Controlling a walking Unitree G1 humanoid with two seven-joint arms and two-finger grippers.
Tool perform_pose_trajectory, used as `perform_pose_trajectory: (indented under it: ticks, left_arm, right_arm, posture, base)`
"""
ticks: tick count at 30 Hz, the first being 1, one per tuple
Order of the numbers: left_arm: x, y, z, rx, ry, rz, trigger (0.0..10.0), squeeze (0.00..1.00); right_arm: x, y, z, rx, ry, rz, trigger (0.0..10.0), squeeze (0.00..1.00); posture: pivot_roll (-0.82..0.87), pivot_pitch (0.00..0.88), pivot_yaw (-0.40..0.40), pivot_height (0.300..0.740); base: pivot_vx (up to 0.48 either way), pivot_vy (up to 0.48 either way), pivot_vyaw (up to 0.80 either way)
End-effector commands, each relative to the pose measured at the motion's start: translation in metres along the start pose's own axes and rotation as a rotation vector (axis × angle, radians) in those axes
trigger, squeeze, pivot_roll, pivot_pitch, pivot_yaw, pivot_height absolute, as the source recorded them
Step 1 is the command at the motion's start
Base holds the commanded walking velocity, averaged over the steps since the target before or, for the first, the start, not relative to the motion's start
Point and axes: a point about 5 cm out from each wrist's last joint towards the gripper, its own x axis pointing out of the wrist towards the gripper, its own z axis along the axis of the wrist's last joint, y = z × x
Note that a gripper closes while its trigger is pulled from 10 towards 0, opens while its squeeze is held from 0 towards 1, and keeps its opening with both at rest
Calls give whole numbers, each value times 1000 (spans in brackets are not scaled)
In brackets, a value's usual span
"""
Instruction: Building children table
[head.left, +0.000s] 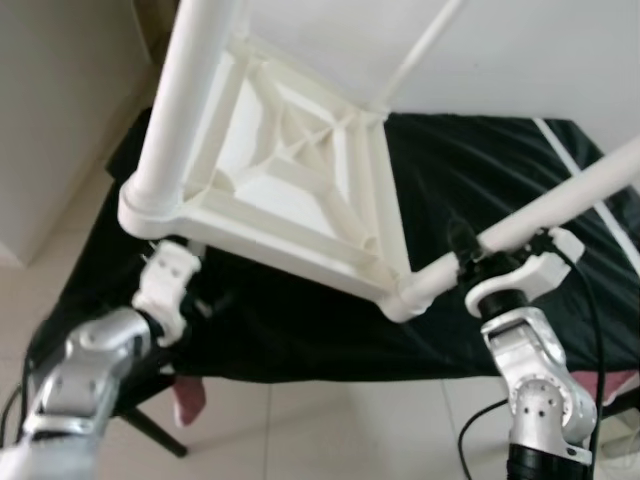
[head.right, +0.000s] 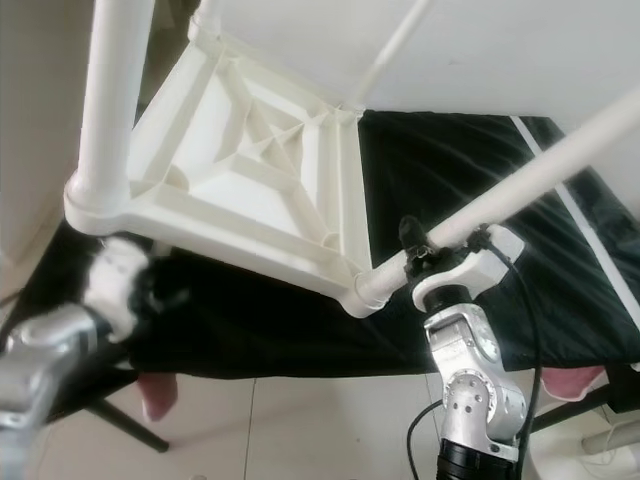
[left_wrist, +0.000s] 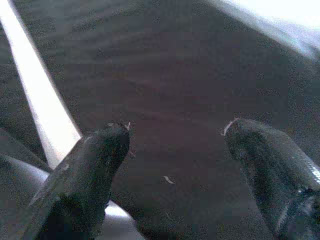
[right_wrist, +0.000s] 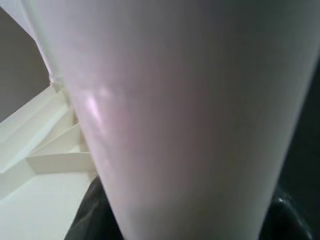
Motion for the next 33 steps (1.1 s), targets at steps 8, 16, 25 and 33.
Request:
perform_pose_trajectory:
  ticks: [8,16,25,33]
  left_arm:
    - [25,47,43,-226,-214,359,10000,0]
    - [60,34,109,-299,-412,253,10000,0]
    - [93,-3,152,-321,-489,128,10000,0]
    - [116,-39,185,-358,-533,-9,10000,0]
  right_arm:
    - [-7,-4,-9,257,29,28,10000,0]
    - [-16,-19,-29,460,66,-21,10000,0]
    - [-19,-25,-41,582,69,-56,10000,0]
    - [-38,-59,-44,606,23,-270,10000,0]
  posture:
    - [-17,57,-4,740]
    - [-18,63,-2,740]
    - [-31,68,5,740]
    - [-52,89,17,740]
  base:
    - [0,0,0]
    - [0,0,0]
    - [0,0,0]
    - [0,0,0]
